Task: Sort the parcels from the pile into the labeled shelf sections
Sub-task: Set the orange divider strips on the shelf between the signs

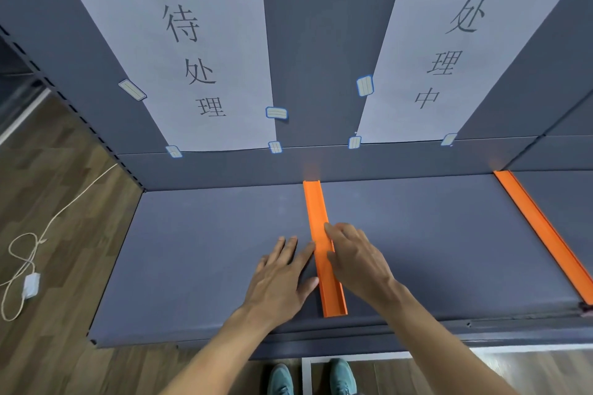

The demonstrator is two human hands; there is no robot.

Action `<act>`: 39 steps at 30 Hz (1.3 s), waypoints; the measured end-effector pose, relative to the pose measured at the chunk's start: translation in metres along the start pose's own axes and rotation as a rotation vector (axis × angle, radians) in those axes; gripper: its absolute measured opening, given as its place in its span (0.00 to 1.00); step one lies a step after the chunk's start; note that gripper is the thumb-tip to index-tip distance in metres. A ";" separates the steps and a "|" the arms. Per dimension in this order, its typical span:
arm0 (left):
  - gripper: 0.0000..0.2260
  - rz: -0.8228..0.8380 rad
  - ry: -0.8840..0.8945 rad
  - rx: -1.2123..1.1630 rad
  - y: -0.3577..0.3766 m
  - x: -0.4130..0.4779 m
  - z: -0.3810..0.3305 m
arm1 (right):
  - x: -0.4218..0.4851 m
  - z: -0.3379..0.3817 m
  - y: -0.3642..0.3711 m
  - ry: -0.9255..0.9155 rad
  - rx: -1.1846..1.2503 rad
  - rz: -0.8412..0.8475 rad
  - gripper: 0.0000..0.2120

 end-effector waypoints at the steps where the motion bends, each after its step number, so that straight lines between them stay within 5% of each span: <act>1: 0.30 -0.009 0.000 0.008 -0.003 -0.002 0.003 | -0.007 -0.001 -0.003 -0.008 -0.001 -0.016 0.20; 4: 0.30 -0.038 -0.006 0.041 -0.013 -0.007 0.014 | -0.023 -0.008 -0.009 0.010 -0.045 -0.032 0.16; 8: 0.28 -0.048 -0.001 0.031 -0.028 -0.011 0.020 | -0.044 -0.023 -0.010 0.070 -0.154 0.000 0.26; 15: 0.24 -0.032 0.144 -0.019 -0.035 0.003 -0.025 | -0.108 -0.065 -0.024 0.345 -0.030 -0.088 0.23; 39: 0.26 0.273 0.668 0.054 0.196 -0.012 -0.407 | -0.420 -0.312 -0.057 0.849 -0.041 -0.163 0.32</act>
Point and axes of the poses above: each hand's wrist, its own x-axis towards the middle knuckle, its own y-axis out of the palm, z = x × y, the point moved 7 cm from there along x, towards the middle knuckle, and after that the axes turned 15 degrees about -x, right-handed, at the moved point
